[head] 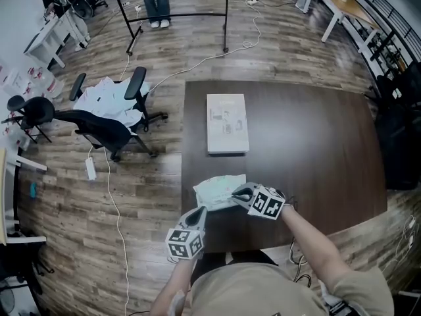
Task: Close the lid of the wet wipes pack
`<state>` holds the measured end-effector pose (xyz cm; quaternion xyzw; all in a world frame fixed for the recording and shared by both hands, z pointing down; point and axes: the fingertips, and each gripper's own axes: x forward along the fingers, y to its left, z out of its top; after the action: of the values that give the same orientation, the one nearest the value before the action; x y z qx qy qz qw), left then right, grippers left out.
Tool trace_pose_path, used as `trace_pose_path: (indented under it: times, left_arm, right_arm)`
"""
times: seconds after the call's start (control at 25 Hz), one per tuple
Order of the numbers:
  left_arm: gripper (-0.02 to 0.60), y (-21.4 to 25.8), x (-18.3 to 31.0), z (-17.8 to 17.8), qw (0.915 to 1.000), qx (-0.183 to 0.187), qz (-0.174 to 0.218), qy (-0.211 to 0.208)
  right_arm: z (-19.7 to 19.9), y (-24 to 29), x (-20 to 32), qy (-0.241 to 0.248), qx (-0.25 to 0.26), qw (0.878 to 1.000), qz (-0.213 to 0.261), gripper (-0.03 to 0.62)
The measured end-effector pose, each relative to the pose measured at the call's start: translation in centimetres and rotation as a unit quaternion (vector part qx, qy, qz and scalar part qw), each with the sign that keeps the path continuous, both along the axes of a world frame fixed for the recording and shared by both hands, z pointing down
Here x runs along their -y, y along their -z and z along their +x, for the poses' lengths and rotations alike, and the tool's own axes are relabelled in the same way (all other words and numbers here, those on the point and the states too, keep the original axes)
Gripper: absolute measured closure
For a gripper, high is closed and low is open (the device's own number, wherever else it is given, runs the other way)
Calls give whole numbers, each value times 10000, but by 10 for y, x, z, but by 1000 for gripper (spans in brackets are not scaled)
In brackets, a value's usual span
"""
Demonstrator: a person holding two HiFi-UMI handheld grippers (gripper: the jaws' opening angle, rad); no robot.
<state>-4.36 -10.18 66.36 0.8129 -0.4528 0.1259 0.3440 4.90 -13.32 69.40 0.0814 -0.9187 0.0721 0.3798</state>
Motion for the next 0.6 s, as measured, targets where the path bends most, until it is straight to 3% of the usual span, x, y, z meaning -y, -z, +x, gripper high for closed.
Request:
trace_pose_path:
  times: [0.6]
  left_arm:
    - [572, -5, -1, -1, 10000, -68, -37, -8]
  right_arm:
    - [10, -20, -7, -171, -275, 9994, -73, 571]
